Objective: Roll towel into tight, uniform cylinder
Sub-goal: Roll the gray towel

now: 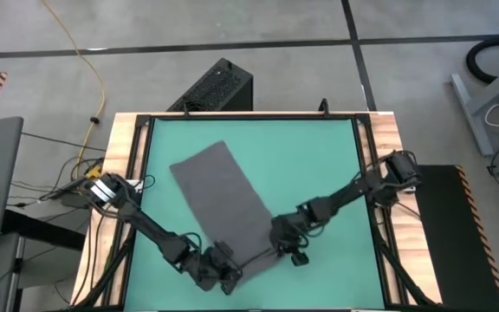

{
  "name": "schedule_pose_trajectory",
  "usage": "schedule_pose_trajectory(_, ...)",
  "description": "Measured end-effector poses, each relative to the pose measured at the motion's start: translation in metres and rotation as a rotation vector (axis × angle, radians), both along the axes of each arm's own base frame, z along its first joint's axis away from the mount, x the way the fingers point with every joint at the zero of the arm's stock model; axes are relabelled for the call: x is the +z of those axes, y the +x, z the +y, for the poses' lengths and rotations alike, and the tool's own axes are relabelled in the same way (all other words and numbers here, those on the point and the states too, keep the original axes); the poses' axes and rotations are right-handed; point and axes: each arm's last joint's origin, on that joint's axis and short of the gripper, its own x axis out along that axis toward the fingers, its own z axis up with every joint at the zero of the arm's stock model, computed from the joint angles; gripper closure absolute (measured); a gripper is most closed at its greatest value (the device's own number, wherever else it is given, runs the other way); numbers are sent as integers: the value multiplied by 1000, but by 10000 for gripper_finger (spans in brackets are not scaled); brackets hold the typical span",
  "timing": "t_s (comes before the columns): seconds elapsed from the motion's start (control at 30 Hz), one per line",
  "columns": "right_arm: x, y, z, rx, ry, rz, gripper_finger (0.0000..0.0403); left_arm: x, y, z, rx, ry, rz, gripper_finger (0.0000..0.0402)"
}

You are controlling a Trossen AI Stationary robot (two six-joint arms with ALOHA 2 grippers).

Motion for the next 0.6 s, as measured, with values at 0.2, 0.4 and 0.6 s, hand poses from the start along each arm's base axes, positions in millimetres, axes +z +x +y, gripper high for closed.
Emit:
schedule_pose_trajectory(0.2, 0, 7, -28, -79, 94, 56, 364, 7, -3, 1, -147, 21, 2, 285)
schedule_pose_trajectory(0.4, 1, 11, -44, -141, 142, 81, 364, 36, -5, 2, -176, 147, -145, 278)
schedule_pose_trajectory(0.6, 1, 12, -52, -181, 181, 115, 364, 51, 10, -2, -153, 310, -242, 298)
